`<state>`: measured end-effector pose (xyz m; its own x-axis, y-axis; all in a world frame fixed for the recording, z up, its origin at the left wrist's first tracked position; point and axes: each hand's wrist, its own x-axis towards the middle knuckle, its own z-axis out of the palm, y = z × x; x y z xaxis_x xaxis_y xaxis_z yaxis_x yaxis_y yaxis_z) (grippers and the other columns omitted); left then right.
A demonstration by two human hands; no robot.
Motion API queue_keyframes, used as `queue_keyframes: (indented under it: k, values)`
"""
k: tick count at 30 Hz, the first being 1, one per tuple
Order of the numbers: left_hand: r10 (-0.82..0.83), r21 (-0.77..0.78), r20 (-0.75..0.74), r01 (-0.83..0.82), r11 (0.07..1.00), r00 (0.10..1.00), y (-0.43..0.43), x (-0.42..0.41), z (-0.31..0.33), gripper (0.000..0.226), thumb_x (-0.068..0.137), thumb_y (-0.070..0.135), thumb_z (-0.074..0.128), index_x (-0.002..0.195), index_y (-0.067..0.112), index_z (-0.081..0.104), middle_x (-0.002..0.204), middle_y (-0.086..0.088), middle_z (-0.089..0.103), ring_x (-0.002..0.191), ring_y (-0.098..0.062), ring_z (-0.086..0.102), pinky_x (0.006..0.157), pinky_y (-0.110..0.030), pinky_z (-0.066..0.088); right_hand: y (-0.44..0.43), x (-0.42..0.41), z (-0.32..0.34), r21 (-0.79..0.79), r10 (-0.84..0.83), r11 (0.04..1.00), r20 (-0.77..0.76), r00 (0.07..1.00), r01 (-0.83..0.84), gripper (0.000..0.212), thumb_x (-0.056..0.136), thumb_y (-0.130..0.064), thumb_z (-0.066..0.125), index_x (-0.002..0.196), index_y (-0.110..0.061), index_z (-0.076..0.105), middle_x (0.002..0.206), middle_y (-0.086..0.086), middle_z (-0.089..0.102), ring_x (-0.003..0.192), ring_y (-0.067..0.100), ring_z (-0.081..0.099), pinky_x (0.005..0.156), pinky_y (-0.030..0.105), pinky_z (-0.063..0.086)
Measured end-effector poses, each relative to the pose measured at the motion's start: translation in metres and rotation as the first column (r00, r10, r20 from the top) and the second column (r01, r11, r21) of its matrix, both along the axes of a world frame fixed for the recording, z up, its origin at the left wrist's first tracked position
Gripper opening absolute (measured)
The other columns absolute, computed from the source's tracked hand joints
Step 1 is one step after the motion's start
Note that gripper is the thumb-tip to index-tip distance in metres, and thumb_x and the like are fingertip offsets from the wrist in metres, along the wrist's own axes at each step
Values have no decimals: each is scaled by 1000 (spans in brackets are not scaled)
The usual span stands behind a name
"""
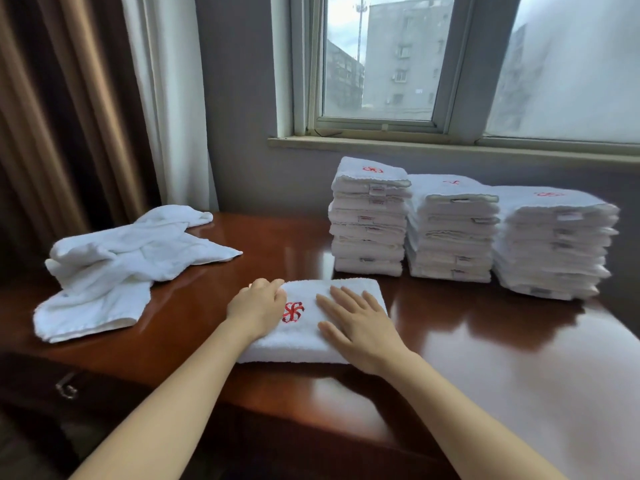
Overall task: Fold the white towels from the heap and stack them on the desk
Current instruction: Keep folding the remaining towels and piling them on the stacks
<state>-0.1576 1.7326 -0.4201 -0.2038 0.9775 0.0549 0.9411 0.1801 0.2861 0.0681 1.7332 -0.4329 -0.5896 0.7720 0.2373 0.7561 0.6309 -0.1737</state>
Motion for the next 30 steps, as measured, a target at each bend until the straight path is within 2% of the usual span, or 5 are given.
queue_keyframes:
  k: [7,12,19,22,30]
  values:
    - [-16,-192,-322,-49,980,947,-19,28,27,52,98,45,20,134,28,54,134,-9,54,123,-33,50,113,-52,24,-6,49,-4,18,-88,996,-12,996,88,49,105,-45,27,154,-37,24,162,-10,19,150,11,10,118,34,14]
    - [-48,-266,-292,-32,964,955,-44,41,38,56,94,56,25,130,27,57,120,2,61,106,-21,58,86,-35,43,-15,75,-5,-182,-295,949,-235,926,257,48,103,-39,37,150,-30,35,158,-1,32,146,20,27,114,36,29]
    - [-35,-425,483,269,864,875,-76,63,45,42,98,45,47,133,22,55,115,-4,65,87,-21,69,70,-29,59,-30,93,15,-603,-592,778,-611,525,177,75,92,-14,56,156,-12,18,162,4,20,148,19,21,110,24,19]
    - [-115,-277,574,325,904,811,-78,66,40,52,100,28,51,149,22,37,117,1,66,91,-12,70,70,-21,57,-39,103,22,-734,-679,679,-612,406,28,76,92,-11,57,156,-15,17,161,3,22,144,23,30,117,38,28]
    - [-152,-234,779,507,830,608,-80,55,39,77,90,10,69,148,42,30,101,14,74,99,-4,69,71,-15,55,-66,125,31,-836,-633,493,-536,559,-242,34,88,-7,57,106,-34,65,110,-1,73,97,19,71,75,38,60]
